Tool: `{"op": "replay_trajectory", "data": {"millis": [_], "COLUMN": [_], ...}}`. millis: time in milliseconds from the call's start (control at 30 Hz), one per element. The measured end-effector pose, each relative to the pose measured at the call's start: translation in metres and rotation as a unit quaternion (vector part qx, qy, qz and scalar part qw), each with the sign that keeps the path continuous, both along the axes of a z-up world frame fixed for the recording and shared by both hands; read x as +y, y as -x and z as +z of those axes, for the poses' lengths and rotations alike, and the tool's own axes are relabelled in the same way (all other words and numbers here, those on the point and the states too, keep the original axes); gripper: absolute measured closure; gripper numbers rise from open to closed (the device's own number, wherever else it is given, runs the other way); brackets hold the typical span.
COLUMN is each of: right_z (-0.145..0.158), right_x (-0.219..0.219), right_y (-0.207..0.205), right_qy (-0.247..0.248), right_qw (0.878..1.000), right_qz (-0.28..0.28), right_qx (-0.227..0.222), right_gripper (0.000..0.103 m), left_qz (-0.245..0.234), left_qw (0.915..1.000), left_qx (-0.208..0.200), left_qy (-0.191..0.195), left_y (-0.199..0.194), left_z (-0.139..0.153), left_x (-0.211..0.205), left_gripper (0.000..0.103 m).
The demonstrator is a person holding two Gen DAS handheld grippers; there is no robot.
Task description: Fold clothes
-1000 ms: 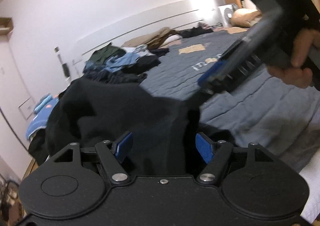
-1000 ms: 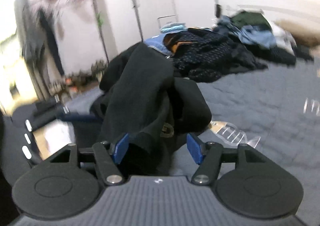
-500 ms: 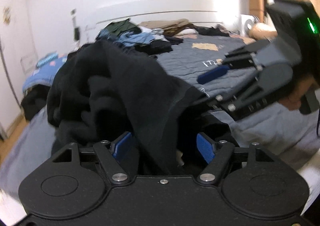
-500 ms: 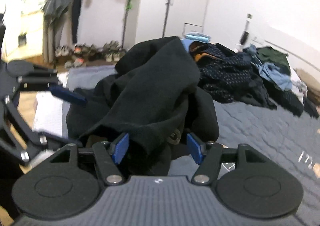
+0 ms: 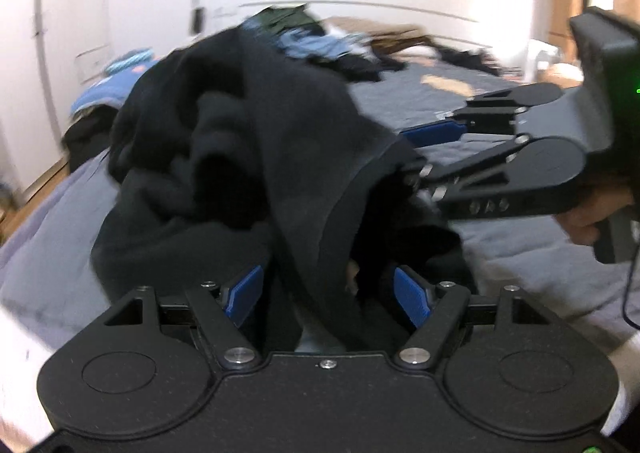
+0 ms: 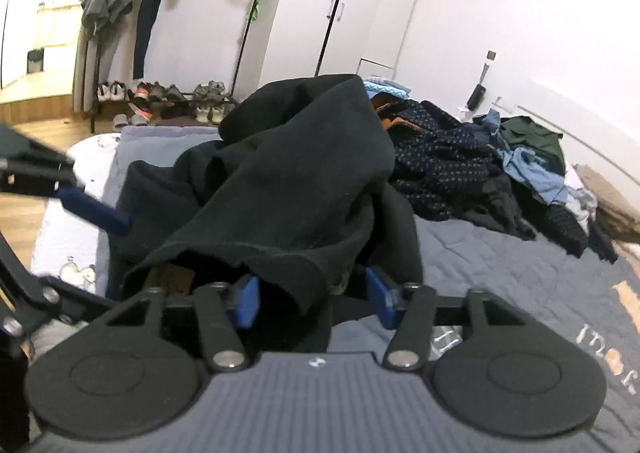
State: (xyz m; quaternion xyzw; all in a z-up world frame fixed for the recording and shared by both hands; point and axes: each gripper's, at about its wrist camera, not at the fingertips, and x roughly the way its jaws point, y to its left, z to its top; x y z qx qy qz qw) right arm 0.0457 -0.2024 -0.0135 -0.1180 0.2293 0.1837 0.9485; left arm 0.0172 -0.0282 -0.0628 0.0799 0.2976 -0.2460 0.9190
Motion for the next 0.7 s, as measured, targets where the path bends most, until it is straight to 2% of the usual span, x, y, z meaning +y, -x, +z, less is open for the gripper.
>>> {"op": "replay_trajectory", "data": {"millis": [67, 100, 233, 333, 400, 533, 700], "right_z": [0.0, 0.001, 0.001, 0.002, 0.004, 0.008, 0.006], "right_x": [-0.003, -0.005, -0.011, -0.016, -0.019, -0.025, -0.029], "right_y": [-0.001, -0.002, -0.004, -0.006, -0.006, -0.006, -0.01], "right_qy": [-0.019, -0.028, -0.066, -0.094, -0.114, -0.146, -0.16], "right_qw": [1.0, 1.0, 0.998, 0.995, 0.993, 0.989, 0.985], "right_qz": [-0.003, -0.005, -0.012, -0.017, -0.02, -0.03, -0.052], "right_qx": [0.002, 0.003, 0.006, 0.008, 0.009, 0.015, 0.028], "right_gripper": [0.09, 0.094, 0.097, 0.097, 0.098, 0.098, 0.098], "left_qz": [0.025, 0.029, 0.023, 0.014, 0.001, -0.023, -0.033], "left_qw": [0.9995, 0.999, 0.9966, 0.9963, 0.9965, 0.998, 0.999], "left_qx": [0.018, 0.033, 0.068, 0.072, 0.076, 0.058, 0.014], "left_qy": [0.002, 0.011, 0.04, 0.045, 0.035, 0.011, -0.026], "left_y": [0.0, -0.001, -0.002, 0.0, 0.002, 0.009, 0.015], "left_z": [-0.006, -0.009, -0.017, -0.021, -0.026, -0.032, -0.034], "left_x": [0.0, 0.001, -0.003, -0.01, -0.016, -0.026, -0.039], "left_gripper": [0.031, 0.031, 0.031, 0.031, 0.031, 0.031, 0.031]}}
